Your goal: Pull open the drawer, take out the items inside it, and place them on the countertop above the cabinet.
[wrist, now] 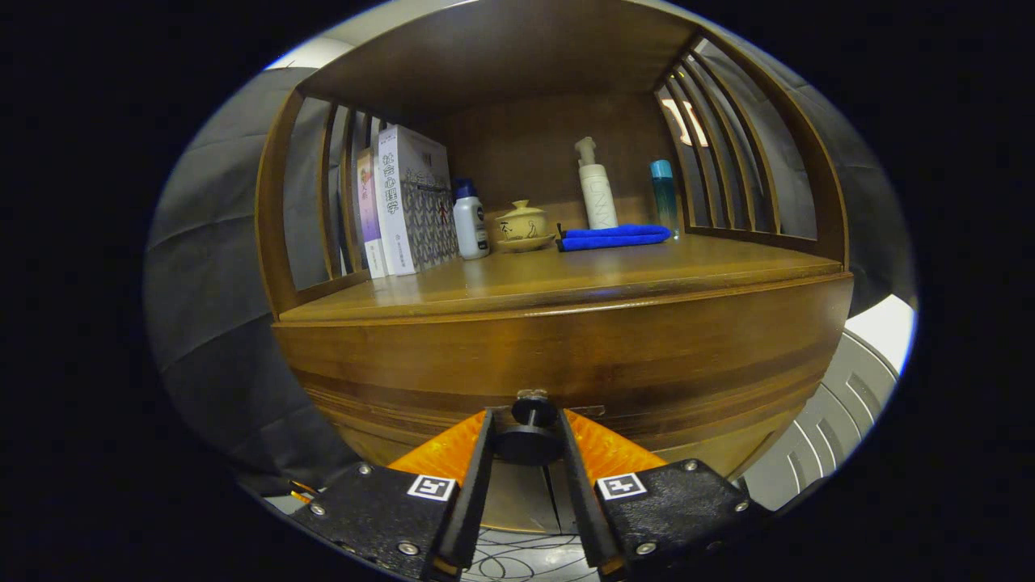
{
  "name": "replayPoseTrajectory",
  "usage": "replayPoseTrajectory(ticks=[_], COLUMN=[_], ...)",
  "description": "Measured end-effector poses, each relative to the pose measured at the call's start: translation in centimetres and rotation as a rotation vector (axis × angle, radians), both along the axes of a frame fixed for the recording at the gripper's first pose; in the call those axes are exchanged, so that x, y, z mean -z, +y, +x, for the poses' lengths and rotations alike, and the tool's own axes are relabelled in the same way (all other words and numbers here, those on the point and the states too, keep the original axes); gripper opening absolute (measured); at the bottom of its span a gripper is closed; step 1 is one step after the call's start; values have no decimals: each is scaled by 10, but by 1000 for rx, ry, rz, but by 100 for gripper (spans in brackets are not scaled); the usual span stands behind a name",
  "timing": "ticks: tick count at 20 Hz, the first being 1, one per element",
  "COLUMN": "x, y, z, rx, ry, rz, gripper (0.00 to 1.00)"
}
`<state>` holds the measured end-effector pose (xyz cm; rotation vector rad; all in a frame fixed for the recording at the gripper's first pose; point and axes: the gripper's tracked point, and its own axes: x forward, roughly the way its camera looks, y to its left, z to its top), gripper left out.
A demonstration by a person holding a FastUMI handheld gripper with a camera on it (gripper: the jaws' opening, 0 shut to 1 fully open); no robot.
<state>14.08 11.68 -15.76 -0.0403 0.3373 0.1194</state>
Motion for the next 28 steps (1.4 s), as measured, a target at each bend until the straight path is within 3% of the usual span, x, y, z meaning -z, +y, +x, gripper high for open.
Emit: replayPoseTrajectory(ticks=[5, 16, 28], x=[-2, -11, -9], y=[0, -1, 4], z=[-11, -97, -181], rx=[-27, -24, -93], ry=[-19, -25, 21], rz=[-78, -82, -88], gripper=[33, 32, 32])
